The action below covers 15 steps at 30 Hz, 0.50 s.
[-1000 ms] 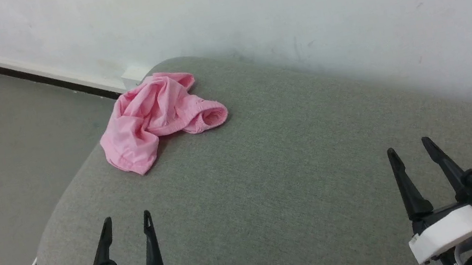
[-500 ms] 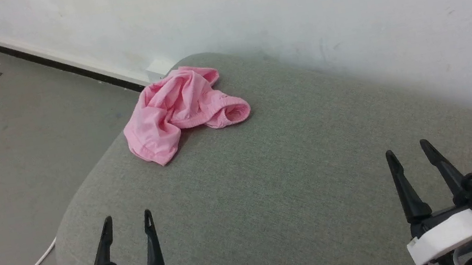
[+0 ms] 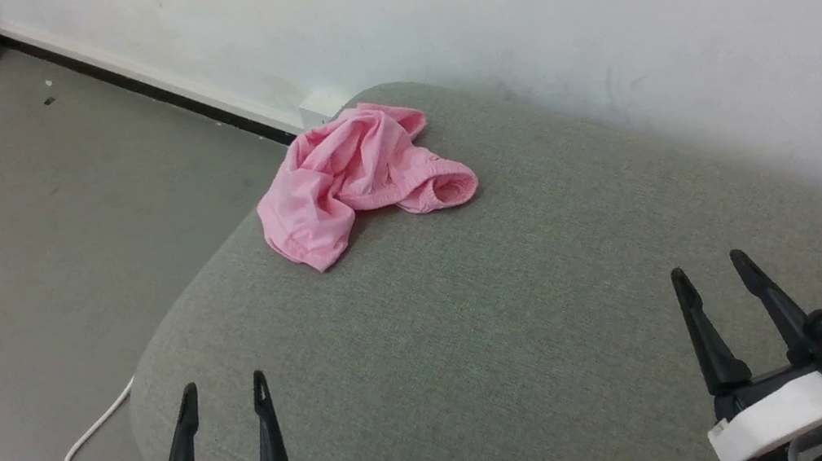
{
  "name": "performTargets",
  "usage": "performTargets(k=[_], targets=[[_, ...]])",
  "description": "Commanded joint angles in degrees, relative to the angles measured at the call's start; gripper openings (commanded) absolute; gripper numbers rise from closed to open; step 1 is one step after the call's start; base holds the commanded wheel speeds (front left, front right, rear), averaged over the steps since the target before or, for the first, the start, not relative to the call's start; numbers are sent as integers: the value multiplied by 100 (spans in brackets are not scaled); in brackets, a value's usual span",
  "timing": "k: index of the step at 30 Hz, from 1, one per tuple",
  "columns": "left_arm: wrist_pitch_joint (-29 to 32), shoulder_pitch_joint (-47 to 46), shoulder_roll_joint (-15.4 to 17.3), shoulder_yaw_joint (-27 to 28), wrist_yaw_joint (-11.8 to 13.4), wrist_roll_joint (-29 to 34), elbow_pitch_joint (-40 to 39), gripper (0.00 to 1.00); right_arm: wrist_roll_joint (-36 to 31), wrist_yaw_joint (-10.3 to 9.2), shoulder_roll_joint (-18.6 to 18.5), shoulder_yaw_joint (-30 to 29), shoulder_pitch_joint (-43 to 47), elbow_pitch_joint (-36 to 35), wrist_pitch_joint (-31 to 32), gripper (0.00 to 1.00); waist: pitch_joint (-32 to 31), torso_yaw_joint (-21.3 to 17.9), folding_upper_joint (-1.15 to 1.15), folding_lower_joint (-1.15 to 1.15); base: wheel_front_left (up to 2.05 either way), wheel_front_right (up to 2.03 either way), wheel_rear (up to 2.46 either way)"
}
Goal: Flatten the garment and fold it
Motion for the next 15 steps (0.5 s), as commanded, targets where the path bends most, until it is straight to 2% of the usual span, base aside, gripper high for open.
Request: performTargets(k=[1,9,15], targets=[[-80,105,-14,-42,38,-17,1,100,46,-11,19,-38,68,53,-72,100,16,81,0,0,0,0,0],[-174,139,-18,-114,49,-61,-8,100,-3,-12,21,-78,52,114,-166,100,109,232,0,0,0,0,0],[-174,-4,-21,-134,-109,-270,109,100,-222,-12,21,-120,-47,68,-166,100,397,55,0,0,0,0,0]])
